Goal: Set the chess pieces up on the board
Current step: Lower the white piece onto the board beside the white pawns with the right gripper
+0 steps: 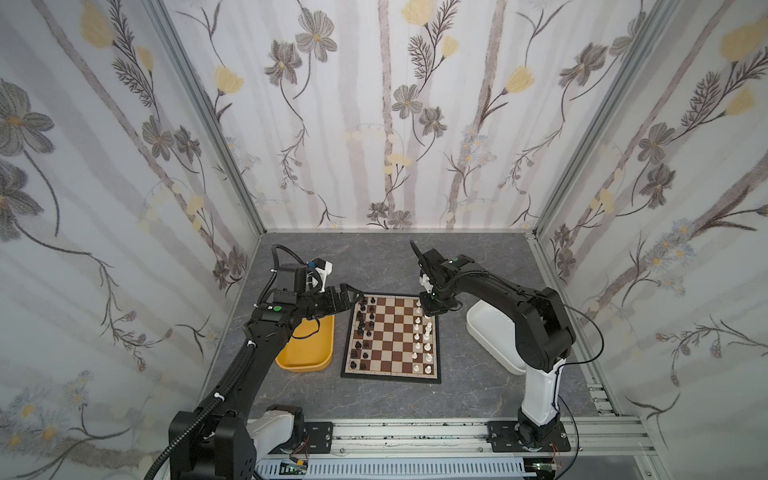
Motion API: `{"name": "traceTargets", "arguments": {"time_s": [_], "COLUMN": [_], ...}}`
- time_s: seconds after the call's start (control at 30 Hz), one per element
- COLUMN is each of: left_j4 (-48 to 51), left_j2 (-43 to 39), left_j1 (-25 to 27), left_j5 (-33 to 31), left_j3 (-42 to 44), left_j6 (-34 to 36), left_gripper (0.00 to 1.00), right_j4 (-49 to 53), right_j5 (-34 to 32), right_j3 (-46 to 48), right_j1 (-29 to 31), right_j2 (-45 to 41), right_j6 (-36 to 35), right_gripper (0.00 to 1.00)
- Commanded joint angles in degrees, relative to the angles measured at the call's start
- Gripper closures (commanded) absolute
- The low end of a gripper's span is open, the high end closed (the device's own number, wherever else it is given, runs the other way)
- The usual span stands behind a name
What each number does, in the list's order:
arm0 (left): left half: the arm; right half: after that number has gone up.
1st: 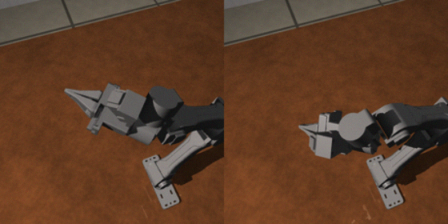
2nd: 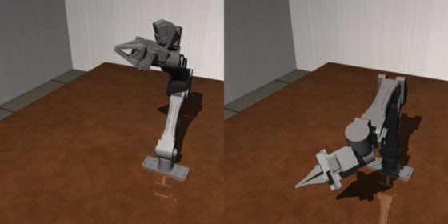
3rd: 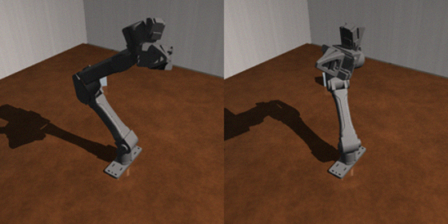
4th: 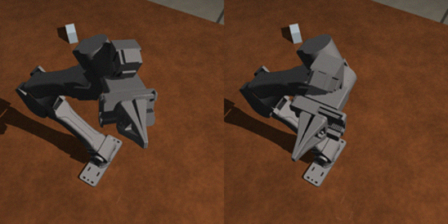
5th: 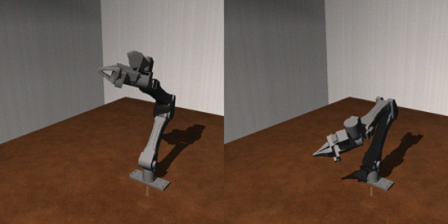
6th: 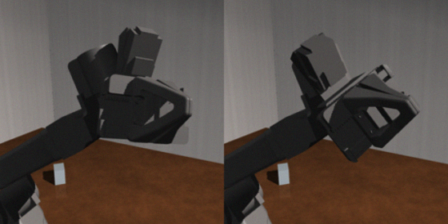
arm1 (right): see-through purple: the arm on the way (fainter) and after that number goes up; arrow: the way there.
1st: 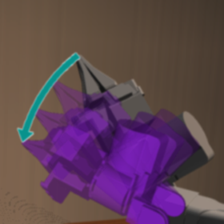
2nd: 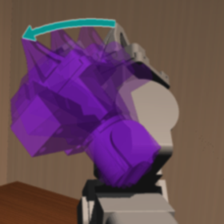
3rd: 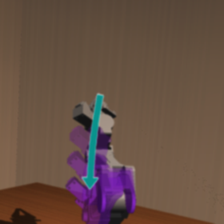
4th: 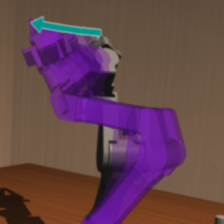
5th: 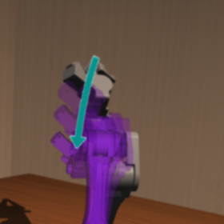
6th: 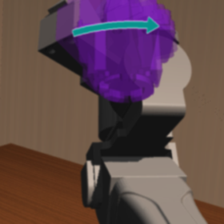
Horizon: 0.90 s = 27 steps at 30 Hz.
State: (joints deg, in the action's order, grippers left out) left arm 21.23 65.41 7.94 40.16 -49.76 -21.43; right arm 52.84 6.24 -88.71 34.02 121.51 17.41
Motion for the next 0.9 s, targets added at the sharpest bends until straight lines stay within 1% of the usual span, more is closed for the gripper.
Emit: {"name": "traceTargets", "arguments": {"time_s": [0.0,0.3,0.53,0.87], "left_j4": [-1.46,-1.72,-1.77,-1.50], "left_j2": [-0.37,-0.71,-0.90,-1.14], "left_j1": [0.05,0.08,0.40,0.76], "left_j5": [0.62,0.79,0.95,0.53], "left_j3": [0.01,0.09,0.21,0.24], "left_j6": [-0.10,-0.28,-0.45,-0.28], "left_gripper": [0.00,0.00,0.00,0.00], "right_j4": [-0.39,1.73,2.71,2.75], "right_j5": [0.07,-1.05,-0.88,-0.21], "right_j3": [-0.84,-2.44,-2.61,-4.10], "right_j1": [0.08,0.08,0.04,0.03], "right_j2": [0.95,3.59,4.03,5.37], "right_j6": [-0.94,-2.10,-2.56,-2.75], "right_gripper": [0.98,0.97,0.96,0.90]}}
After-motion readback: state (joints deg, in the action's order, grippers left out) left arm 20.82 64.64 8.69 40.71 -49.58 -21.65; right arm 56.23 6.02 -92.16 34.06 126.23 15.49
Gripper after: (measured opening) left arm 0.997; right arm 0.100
